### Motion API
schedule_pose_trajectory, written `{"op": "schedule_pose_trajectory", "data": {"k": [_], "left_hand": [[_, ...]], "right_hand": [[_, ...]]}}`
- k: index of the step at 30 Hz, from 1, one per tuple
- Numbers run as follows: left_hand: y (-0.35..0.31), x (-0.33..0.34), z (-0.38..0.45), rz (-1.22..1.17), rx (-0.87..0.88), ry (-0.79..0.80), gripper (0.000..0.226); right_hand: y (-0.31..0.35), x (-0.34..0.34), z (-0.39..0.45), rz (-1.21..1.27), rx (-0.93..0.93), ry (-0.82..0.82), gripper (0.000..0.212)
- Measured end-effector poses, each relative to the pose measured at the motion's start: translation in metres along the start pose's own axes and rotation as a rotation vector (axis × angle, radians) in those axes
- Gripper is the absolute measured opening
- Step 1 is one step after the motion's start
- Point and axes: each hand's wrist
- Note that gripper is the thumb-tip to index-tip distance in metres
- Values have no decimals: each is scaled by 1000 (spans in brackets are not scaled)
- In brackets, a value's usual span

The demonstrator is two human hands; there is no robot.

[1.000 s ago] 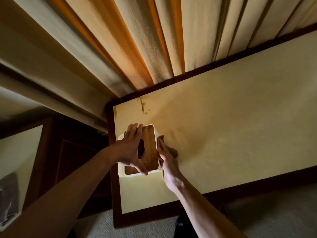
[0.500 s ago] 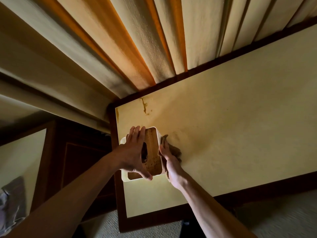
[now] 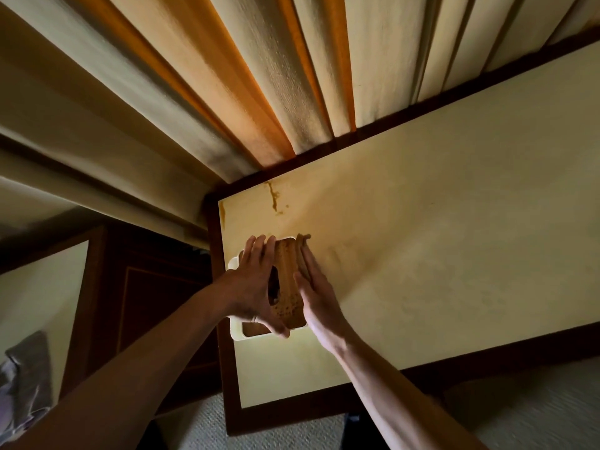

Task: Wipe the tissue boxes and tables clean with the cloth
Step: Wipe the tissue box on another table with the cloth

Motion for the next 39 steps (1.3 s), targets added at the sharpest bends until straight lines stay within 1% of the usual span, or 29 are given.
{"op": "schedule_pose_trajectory", "data": {"k": [3,5,8,11,12,15,17,20,22,23,24,25,27,28,30,31,33,34,37,39], "left_hand": [[0,0,-1,0,-2,0,169],[-1,0,-1,-3,-8,1,169],[-2,0,-1,-5,-9,1,168],[-2,0,-1,-6,-14,2,168],[-2,0,-1,-13,-14,-2,168],[-1,0,-1,-17,-10,-5,169],[-1,1,0,-13,-10,-2,169],[0,2,0,-3,-13,-8,170],[0,2,-1,1,-14,-5,170],[0,2,-1,4,-15,-2,169],[-1,2,0,5,-16,0,169],[0,2,-1,6,-17,1,168],[-1,2,0,5,-13,4,168],[-1,1,0,5,-12,6,167],[-1,2,0,5,-10,9,167],[-1,2,0,7,-8,10,167],[0,3,1,9,1,8,166],[1,3,1,9,3,6,166],[1,3,1,8,5,5,167],[1,3,1,6,9,6,167]], "right_hand": [[-11,-9,-21,23,49,51,33],[-21,-16,-35,18,111,78,40],[-34,-21,-45,-85,217,71,44],[-38,-23,-42,-87,294,80,69],[-39,-22,-39,-79,310,67,72],[-38,-23,-26,-73,315,17,64],[-39,-22,-18,-40,331,13,72],[-37,-18,-9,1,335,8,72],[-33,-15,-2,-8,342,6,82],[-35,-14,4,-27,331,-2,82],[-31,-14,9,-35,329,-5,78],[-31,-11,14,-47,320,5,76],[-26,-7,23,-66,309,65,89],[-19,-2,25,-87,290,100,91],[-13,2,30,-146,212,118,80],[-12,3,32,-141,158,100,70],[-9,3,30,-118,43,18,39],[-7,2,26,-111,13,-1,33],[-1,-2,6,-84,24,54,44],[-1,-7,-10,-43,50,98,44]]}}
Point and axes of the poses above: each hand's wrist, its own z-axis towards the middle knuckle, its own x-axis out of the palm, y = z × x, and after that the axes turned 11 degrees about -y, right-handed
